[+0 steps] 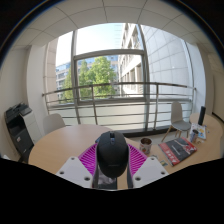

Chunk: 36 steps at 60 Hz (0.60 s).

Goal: Arrange mouse

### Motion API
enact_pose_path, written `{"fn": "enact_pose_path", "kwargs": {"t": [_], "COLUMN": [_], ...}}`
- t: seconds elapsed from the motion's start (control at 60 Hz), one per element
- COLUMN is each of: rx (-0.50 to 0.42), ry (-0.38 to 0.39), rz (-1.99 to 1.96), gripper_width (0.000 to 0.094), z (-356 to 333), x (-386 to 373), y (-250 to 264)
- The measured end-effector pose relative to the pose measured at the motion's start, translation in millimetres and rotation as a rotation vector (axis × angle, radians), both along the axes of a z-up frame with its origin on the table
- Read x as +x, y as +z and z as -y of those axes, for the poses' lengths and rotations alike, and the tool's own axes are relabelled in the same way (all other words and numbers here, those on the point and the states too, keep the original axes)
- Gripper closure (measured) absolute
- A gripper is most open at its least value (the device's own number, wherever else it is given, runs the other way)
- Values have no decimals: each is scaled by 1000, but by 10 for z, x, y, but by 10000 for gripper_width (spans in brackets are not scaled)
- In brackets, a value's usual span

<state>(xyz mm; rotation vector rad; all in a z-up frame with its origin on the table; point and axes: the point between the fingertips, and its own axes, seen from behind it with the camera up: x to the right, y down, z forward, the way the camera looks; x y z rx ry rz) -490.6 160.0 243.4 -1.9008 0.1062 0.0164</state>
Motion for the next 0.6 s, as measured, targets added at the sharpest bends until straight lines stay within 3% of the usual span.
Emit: {"fn": "enact_pose_path", "kwargs": {"t": [0.183,0.3,0.45,0.567,0.6], "rx": [-259,-344,-394,-376,-365], "ry": [61,69,90,89,79], "rz": [-21,4,58,74,82], "gripper_width": [548,515,387,75,96], "z": [-243,-276,-234,-142,-101], "x": [-1079,-1323,-1421,-1466,-1437], "y": [-1642,-2307,-2527,-2279,-2175]}}
